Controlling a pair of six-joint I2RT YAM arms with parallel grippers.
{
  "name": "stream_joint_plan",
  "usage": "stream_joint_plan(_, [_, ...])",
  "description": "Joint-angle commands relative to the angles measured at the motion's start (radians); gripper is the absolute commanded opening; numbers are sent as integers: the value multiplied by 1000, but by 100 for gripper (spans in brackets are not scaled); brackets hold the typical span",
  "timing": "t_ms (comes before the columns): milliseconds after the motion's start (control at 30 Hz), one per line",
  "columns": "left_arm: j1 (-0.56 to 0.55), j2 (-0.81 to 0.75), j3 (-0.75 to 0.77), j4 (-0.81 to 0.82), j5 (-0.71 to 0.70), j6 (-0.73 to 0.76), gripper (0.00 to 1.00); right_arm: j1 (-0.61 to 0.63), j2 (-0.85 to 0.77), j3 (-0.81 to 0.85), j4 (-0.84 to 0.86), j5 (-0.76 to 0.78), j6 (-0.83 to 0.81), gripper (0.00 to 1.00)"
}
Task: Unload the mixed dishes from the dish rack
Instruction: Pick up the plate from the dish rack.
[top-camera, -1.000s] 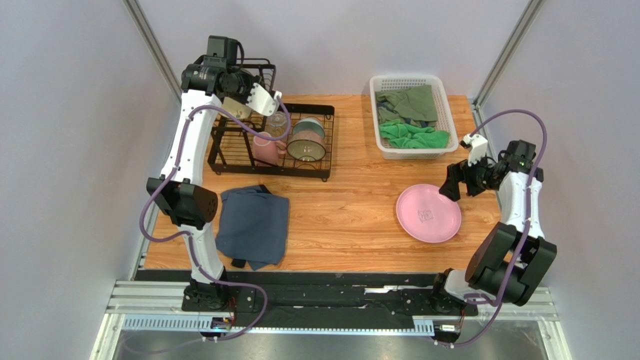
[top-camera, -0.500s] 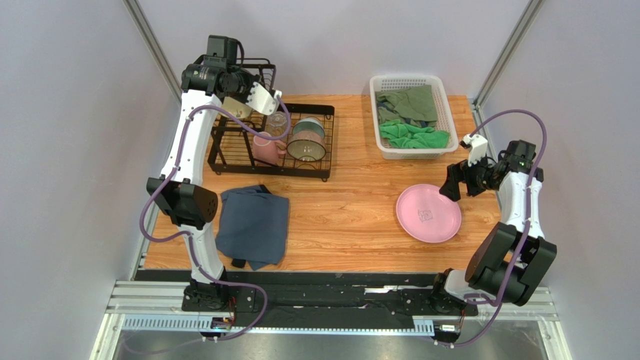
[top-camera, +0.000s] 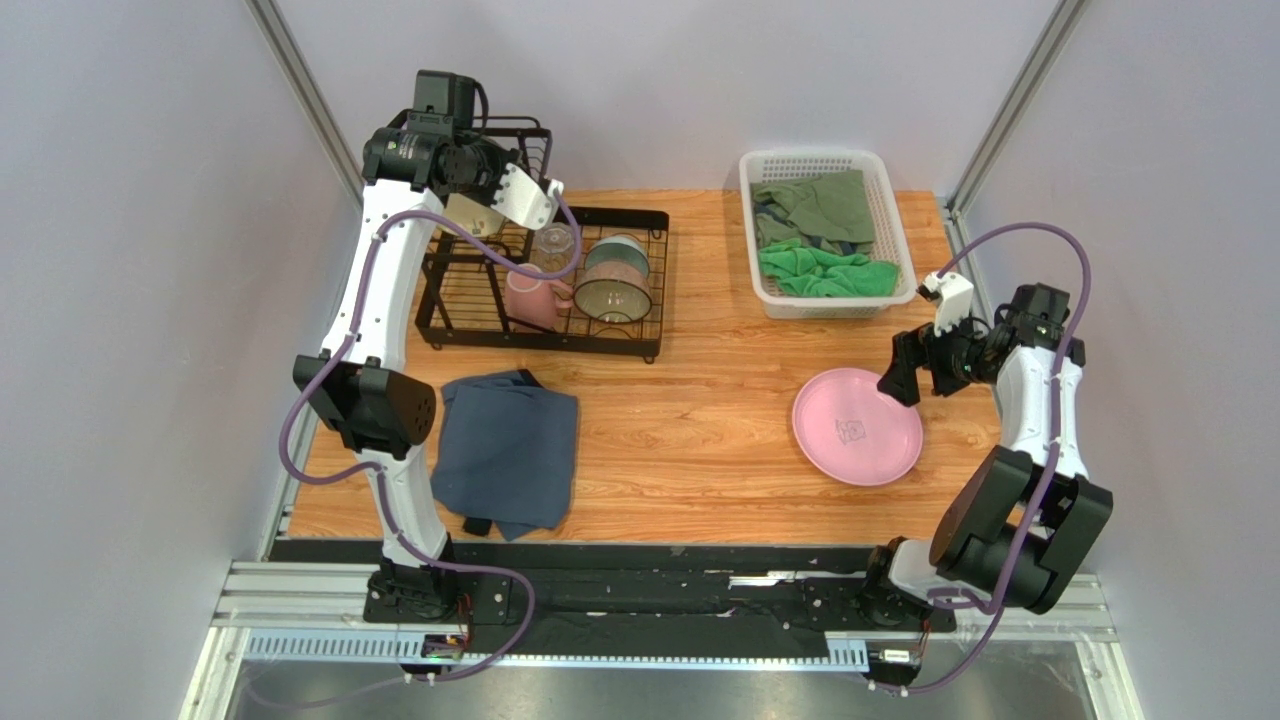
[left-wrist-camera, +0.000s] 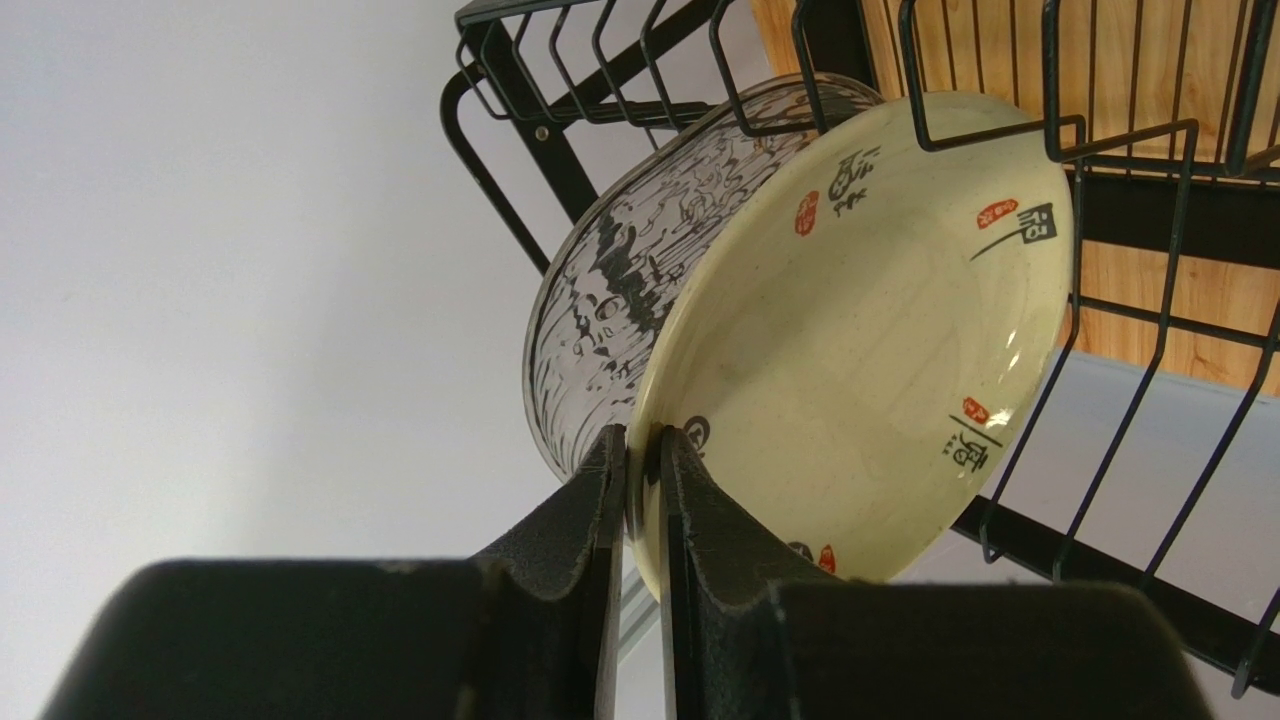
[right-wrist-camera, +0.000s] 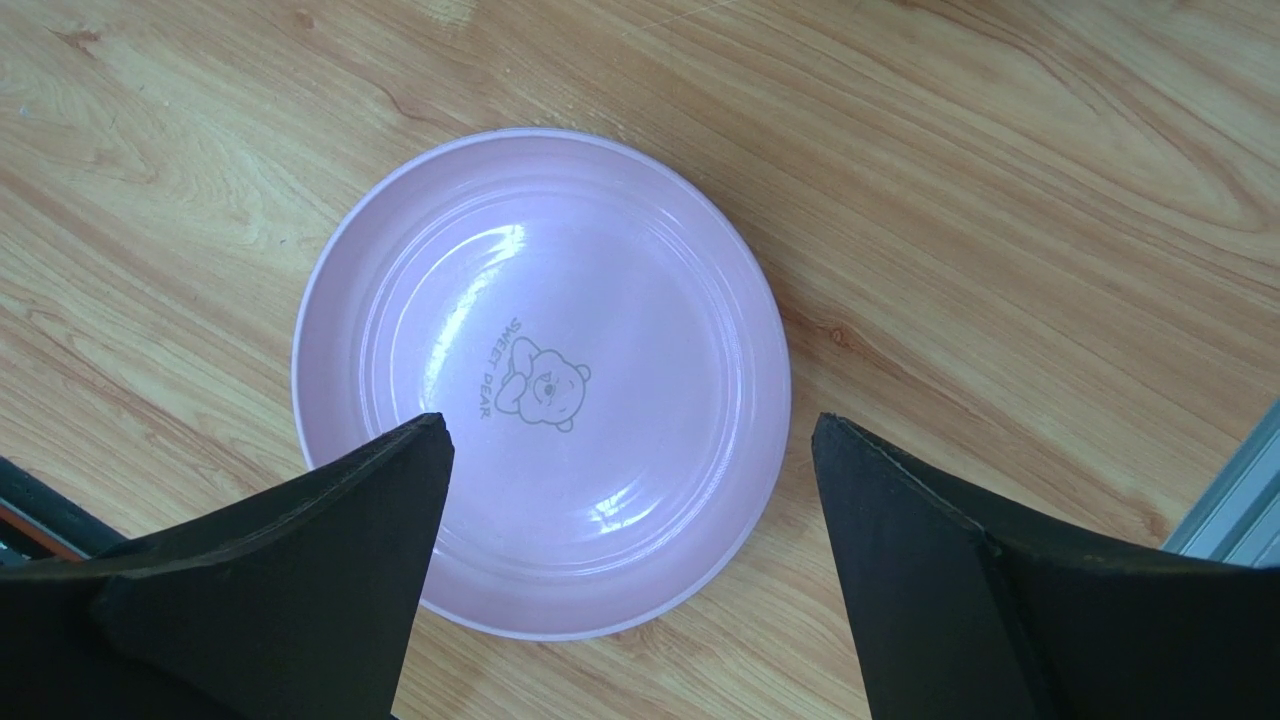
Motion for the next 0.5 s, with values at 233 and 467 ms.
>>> stream_joint_plan(233, [8,-66,19,39,-8,9,0,2,-46,-20,19,-16,-25,95])
stream_joint_plan(467, [8,-91,42,47,7,7,0,2,-69,-37,13,-15,-37,95])
